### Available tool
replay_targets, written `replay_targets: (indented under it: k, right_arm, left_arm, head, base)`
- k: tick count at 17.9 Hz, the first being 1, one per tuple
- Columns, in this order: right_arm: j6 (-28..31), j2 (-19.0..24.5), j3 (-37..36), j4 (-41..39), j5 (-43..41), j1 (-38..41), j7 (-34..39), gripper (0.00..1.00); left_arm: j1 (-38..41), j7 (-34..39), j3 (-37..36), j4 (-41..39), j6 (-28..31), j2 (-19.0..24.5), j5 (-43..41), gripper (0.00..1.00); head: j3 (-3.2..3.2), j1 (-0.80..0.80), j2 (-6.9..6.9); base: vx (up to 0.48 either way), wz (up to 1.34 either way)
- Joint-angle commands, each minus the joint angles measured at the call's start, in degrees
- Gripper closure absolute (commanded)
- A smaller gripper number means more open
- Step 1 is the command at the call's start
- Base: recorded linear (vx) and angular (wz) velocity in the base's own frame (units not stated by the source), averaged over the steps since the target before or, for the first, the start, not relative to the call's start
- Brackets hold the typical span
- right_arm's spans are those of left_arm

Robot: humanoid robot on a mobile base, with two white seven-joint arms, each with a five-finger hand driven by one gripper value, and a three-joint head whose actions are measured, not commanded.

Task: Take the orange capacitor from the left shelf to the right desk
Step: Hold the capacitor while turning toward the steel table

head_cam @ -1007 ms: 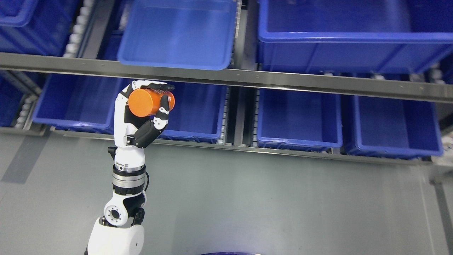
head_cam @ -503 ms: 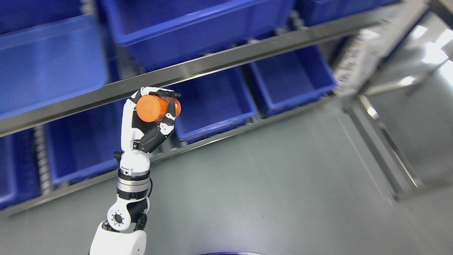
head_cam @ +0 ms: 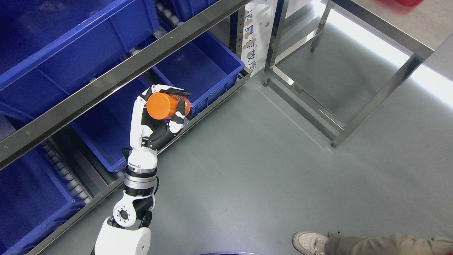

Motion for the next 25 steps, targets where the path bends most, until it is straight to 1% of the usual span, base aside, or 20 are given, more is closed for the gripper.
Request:
replay_targets:
  k: [1, 6, 9, 11, 14, 18, 21, 25]
  right_arm:
    - [0.0, -1.0, -0.7, -1.0, 0.2, 1.2, 0.0, 0.00]
    - [-0.1, -1.0, -0.7, -1.0, 0.2, 1.2, 0.0, 0.00]
    - [0.0, -1.0, -0.7, -1.0, 0.2, 1.2, 0.0, 0.00]
    - [-0.1, -1.0, -0.7, -1.0, 0.2, 1.2, 0.0, 0.00]
    - [0.0, -1.0, -0.7, -1.0, 0.2, 1.2, 0.0, 0.00]
    - [-0.1, -1.0, -0.7, -1.0, 0.2, 1.2, 0.0, 0.00]
    - [0.0, -1.0, -0.7, -1.0, 0.2, 1.2, 0.0, 0.00]
    - [0.0, -1.0, -0.7, -1.0, 0.2, 1.2, 0.0, 0.00]
  left_arm:
    - [0.4, 0.0, -1.3, 0.7, 0.1, 1.0, 0.0, 0.98]
    - [0.4, 0.0, -2.8, 0.9, 0.1, 1.0, 0.0, 0.98]
    - [-1.0, 0.0, -2.9, 1.2, 2.1, 1.0, 0.0, 0.98]
    - [-1.4, 0.0, -3.2, 1.2, 2.2, 1.0, 0.0, 0.98]
    - [-1.8, -0.1, -9.3, 1.0, 2.3, 1.0, 0.0, 0.98]
    - [-4.7, 0.0, -14.9, 1.1, 5.1, 1.0, 0.0, 0.98]
    - [-7.2, 0.0, -15.3, 1.1, 7.5, 1.0, 0.0, 0.97]
    - [-9.3, 0.0, -17.7, 1.1, 8.8, 1.0, 0.0, 0.97]
  head:
    - [0.00, 0.00, 0.00]
    - [0.00, 0.00, 0.00]
    - [0.00, 0.00, 0.00]
    - [0.00, 0.00, 0.00]
    - [0.00, 0.00, 0.00]
    - [0.00, 0.00, 0.00]
    - [0.00, 0.00, 0.00]
    - [0.00, 0.00, 0.00]
  base:
    - [0.045, -0.28]
    - [0.061, -0.27]
    - [0.084, -0.27]
    - [0.113, -0.29]
    - [0.153, -0.27]
    - [0.214, -0.19]
    - [0.290, -0.14]
    - [0.337, -0.13]
